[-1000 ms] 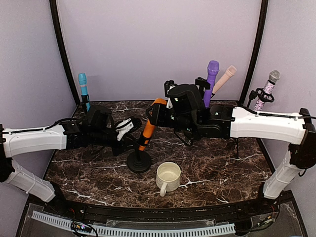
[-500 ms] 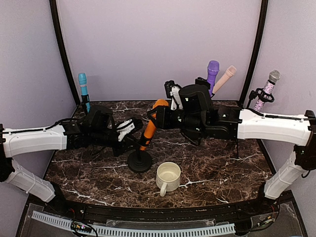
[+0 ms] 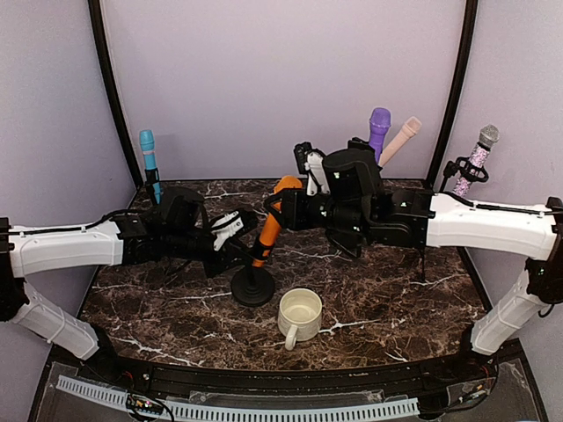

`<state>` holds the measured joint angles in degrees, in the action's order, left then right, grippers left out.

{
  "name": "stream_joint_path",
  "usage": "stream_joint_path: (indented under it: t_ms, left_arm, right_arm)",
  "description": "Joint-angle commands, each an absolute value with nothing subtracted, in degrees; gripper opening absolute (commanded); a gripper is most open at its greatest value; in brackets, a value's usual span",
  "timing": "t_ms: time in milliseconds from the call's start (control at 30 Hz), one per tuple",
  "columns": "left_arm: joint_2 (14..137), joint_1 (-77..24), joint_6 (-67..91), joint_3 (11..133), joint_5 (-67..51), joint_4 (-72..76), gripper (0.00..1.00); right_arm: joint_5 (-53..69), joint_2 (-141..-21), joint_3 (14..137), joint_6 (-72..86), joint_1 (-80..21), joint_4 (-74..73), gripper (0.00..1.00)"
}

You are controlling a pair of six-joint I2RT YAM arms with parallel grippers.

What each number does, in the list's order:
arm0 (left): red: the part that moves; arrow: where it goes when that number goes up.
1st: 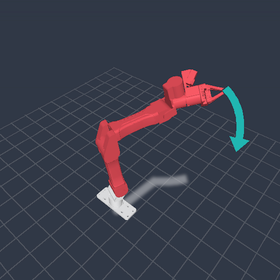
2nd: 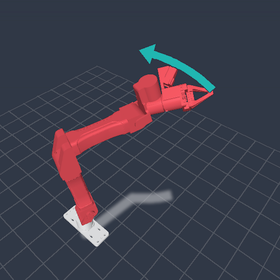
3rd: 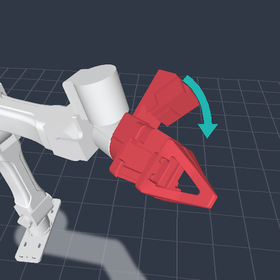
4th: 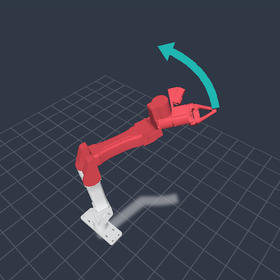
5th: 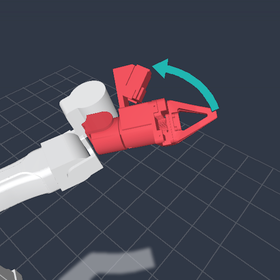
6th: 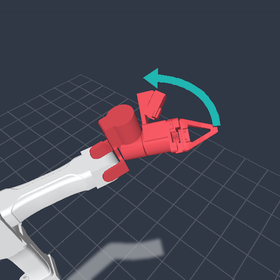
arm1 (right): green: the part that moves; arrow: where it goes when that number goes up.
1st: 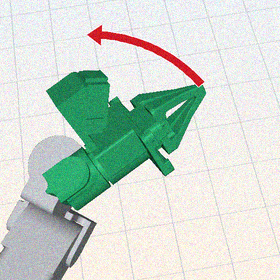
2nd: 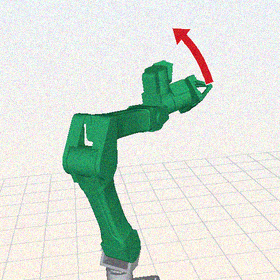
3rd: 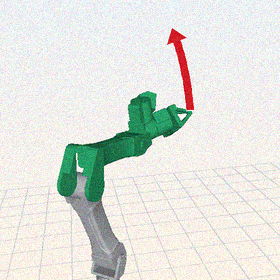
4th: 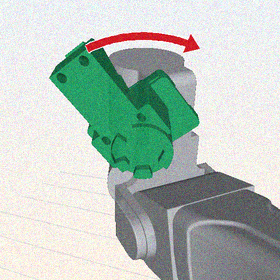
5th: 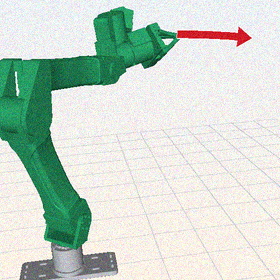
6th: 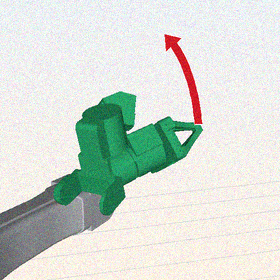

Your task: Remove the microphone from the stand

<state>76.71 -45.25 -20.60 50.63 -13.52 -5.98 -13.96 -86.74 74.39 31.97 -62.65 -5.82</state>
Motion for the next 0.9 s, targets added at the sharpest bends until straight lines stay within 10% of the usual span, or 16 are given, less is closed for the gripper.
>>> stream_joint_path:
  t_ms: [0, 867]
  left_arm:
    - [78.42, -44.99, -21.53, 50.09, -11.83, -12.12, 0.00]
    - [80.77, -47.64, -22.23, 50.80, -9.73, -13.07, 0.00]
  right_arm:
    - [-21.26, -83.63, 80.16, 36.98, -62.40, -4.37, 0.18]
    - [-35.09, -84.96, 87.41, 46.24, -61.54, -16.08, 0.17]
